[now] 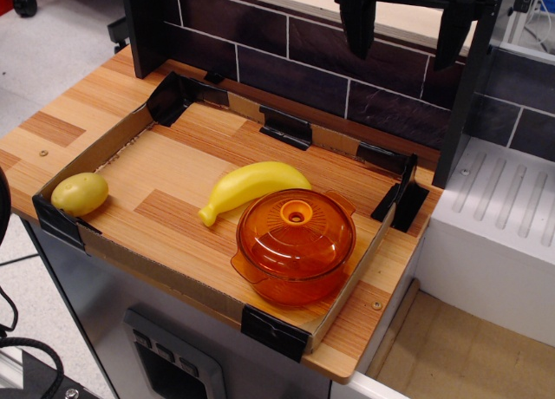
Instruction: Take lid off pot
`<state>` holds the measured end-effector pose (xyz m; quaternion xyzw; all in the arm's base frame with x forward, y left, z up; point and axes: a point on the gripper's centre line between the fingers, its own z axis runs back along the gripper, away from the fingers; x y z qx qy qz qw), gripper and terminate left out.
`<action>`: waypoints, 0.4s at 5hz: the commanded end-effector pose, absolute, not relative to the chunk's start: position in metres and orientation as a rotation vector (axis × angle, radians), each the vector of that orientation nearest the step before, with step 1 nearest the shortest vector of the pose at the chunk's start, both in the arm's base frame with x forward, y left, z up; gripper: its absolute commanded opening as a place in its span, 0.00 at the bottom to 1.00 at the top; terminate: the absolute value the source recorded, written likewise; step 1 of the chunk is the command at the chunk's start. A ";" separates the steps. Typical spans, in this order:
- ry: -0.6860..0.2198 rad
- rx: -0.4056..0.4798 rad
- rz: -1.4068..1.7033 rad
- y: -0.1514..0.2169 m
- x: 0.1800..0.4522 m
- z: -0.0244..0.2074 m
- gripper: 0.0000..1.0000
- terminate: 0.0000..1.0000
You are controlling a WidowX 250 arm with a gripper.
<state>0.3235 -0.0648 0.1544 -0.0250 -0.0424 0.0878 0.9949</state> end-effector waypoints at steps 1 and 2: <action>-0.085 -0.050 0.176 -0.065 0.324 0.154 1.00 0.00; -0.092 -0.048 0.173 -0.060 0.319 0.161 1.00 0.00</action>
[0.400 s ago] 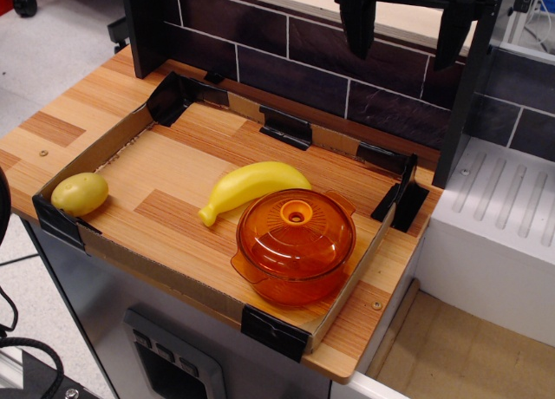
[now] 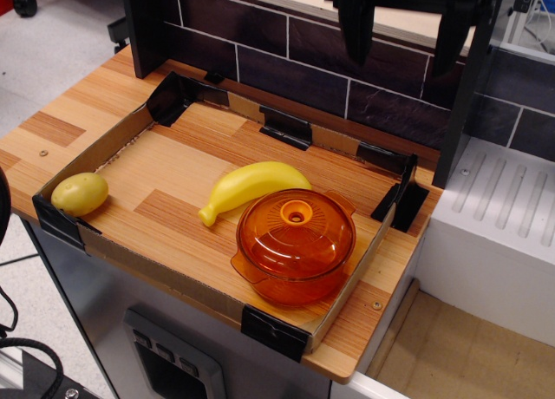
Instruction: Take lid off pot
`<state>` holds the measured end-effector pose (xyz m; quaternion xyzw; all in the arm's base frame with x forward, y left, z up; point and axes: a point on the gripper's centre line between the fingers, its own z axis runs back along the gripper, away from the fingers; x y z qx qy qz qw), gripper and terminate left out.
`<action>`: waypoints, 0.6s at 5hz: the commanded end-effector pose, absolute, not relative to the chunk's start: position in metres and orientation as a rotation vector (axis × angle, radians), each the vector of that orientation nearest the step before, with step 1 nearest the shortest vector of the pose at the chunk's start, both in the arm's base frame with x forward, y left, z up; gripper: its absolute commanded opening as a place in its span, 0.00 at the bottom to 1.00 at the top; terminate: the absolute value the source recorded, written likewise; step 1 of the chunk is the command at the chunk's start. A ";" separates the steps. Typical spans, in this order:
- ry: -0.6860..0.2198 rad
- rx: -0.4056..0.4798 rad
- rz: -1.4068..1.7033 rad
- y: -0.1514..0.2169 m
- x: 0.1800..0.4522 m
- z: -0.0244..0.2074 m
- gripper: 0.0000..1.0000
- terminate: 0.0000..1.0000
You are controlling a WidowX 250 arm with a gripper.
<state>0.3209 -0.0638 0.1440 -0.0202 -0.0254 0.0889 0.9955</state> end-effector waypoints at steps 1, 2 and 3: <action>-0.045 -0.056 0.146 -0.053 0.306 0.160 1.00 0.00; -0.003 -0.073 0.102 -0.048 0.283 0.156 1.00 0.00; 0.016 -0.091 0.056 -0.042 0.262 0.147 1.00 0.00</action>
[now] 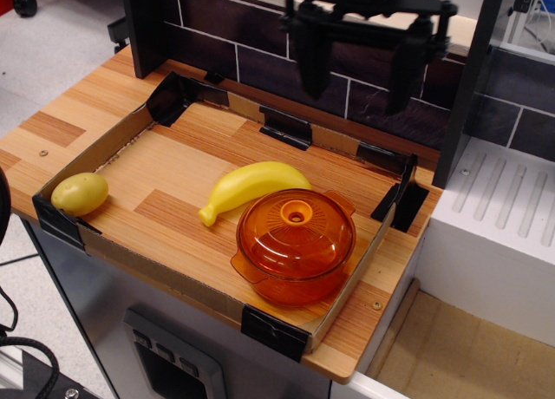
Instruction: Take lid off pot
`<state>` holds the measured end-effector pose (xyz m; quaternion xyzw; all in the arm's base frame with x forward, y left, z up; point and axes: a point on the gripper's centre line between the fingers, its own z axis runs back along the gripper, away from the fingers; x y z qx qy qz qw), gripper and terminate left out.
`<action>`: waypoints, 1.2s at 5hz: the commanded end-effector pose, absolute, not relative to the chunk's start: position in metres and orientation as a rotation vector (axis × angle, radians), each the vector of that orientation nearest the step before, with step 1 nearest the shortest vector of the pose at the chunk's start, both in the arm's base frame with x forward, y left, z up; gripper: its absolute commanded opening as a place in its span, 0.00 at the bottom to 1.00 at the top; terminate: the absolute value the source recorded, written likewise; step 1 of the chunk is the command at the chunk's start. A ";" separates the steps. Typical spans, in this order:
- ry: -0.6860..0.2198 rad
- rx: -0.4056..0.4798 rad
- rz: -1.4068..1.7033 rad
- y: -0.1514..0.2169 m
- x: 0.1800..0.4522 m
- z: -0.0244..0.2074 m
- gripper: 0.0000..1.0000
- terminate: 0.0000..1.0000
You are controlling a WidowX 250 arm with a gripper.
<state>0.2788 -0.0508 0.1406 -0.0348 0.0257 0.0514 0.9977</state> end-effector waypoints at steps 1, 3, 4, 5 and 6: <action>-0.002 -0.066 0.022 -0.038 0.248 0.135 1.00 0.00; -0.025 -0.032 0.001 -0.033 0.239 0.111 1.00 0.00; -0.035 -0.028 -0.004 -0.034 0.241 0.107 1.00 0.00; -0.041 -0.031 -0.005 -0.035 0.240 0.101 1.00 0.00; -0.021 -0.025 -0.009 -0.039 0.236 0.091 1.00 0.00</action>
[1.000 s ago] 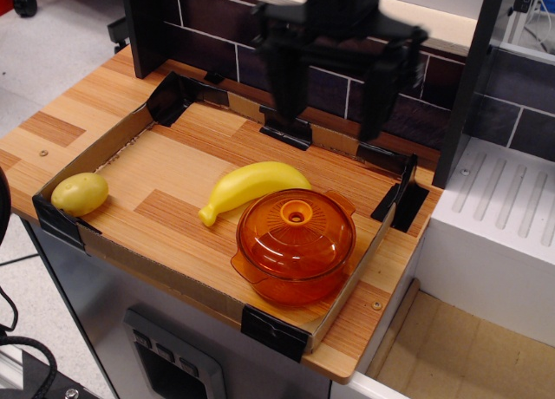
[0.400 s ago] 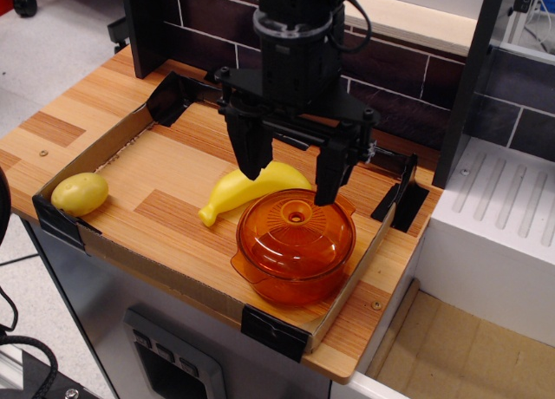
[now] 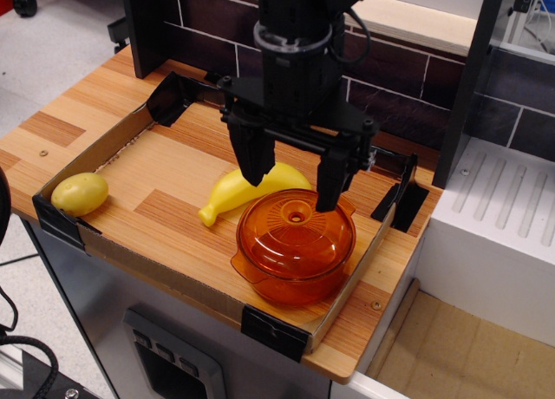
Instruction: Take lid off pot
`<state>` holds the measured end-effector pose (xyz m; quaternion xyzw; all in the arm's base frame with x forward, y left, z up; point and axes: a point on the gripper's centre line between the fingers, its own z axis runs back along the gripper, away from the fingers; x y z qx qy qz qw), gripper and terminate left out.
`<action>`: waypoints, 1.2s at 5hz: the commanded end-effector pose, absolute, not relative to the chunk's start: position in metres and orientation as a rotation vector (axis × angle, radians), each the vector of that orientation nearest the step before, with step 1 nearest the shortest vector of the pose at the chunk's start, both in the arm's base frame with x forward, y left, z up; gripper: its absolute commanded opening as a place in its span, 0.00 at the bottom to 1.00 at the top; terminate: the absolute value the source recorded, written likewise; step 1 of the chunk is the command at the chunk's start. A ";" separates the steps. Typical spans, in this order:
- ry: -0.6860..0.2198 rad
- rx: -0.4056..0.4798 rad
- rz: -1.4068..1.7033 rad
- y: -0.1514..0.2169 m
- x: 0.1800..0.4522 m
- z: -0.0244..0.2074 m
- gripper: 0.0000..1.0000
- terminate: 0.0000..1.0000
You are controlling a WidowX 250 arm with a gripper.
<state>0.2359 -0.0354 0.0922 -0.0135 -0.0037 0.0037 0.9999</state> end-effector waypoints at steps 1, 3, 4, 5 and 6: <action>-0.011 -0.019 -0.008 -0.041 0.235 0.079 1.00 0.00; -0.026 -0.008 -0.007 -0.039 0.239 0.071 1.00 0.00; -0.022 -0.007 -0.002 -0.037 0.242 0.069 1.00 0.00; -0.021 0.000 -0.004 -0.036 0.241 0.065 1.00 0.00; -0.020 0.001 0.002 -0.037 0.243 0.064 1.00 0.00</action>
